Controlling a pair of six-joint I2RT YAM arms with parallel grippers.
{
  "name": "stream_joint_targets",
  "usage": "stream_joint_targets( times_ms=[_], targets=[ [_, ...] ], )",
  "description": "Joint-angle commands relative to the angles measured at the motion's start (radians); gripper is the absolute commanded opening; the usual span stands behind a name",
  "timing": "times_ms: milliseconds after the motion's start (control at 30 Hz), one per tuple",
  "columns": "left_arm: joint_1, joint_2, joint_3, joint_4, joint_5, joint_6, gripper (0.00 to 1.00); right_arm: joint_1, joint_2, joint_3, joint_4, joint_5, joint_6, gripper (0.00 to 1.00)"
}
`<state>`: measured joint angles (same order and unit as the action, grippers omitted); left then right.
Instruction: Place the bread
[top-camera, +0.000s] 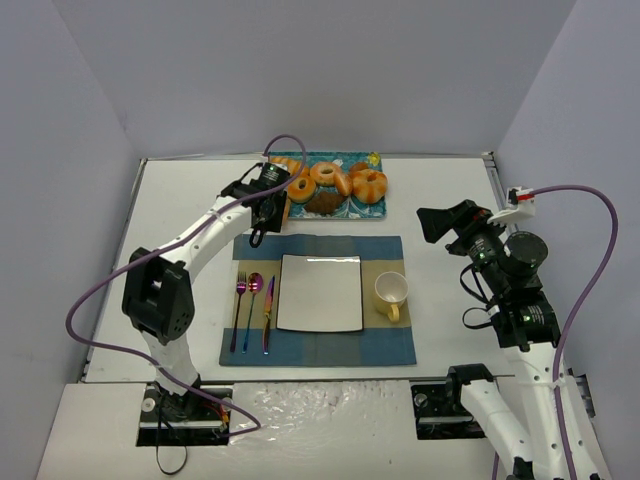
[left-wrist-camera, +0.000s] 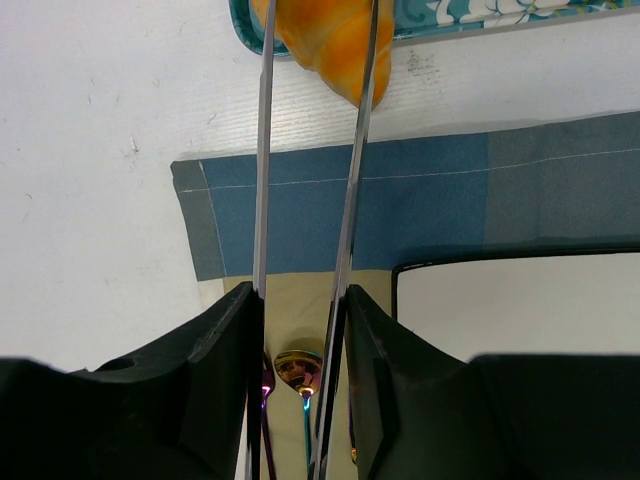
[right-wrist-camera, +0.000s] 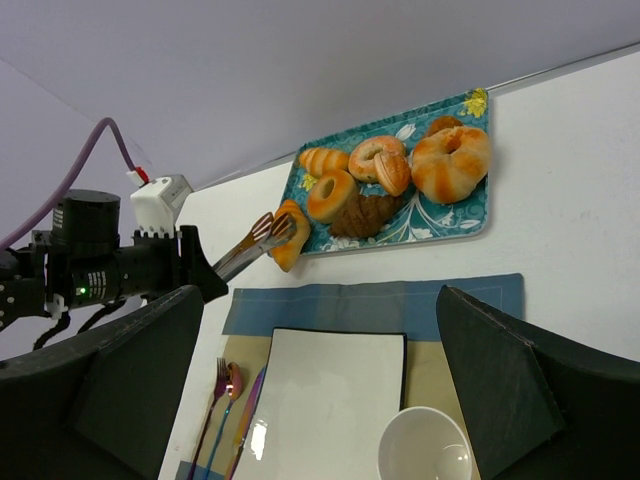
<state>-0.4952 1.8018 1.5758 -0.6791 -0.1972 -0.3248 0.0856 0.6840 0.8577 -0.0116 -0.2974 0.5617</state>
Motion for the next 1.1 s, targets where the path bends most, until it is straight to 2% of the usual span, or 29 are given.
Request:
stream_joint_targets(
  times_ms=[0,367,633,1067],
  targets=[
    [-0.01,-0.108,0.071,0.0,-0.039,0.003,0.13,-0.003,0.014,0.026,0.076,-0.019,0.001,1.0],
    [-0.016,-0.15,0.095,-0.022,-0.042,0.01,0.12,-0.001,0.009,0.01,0.081,-0.014,0.001,1.0],
    [-0.061,-0.223,0.077,-0.043,-0.045,0.01,0.12,-0.003,0.011,0.007,0.084,-0.013,0.004,1.0],
    [-0.232,-0.371,-0.034,-0.092,-0.064,-0.028,0.12,-0.003,0.02,0.012,0.09,-0.002,-0.003,1.0]
  ],
)
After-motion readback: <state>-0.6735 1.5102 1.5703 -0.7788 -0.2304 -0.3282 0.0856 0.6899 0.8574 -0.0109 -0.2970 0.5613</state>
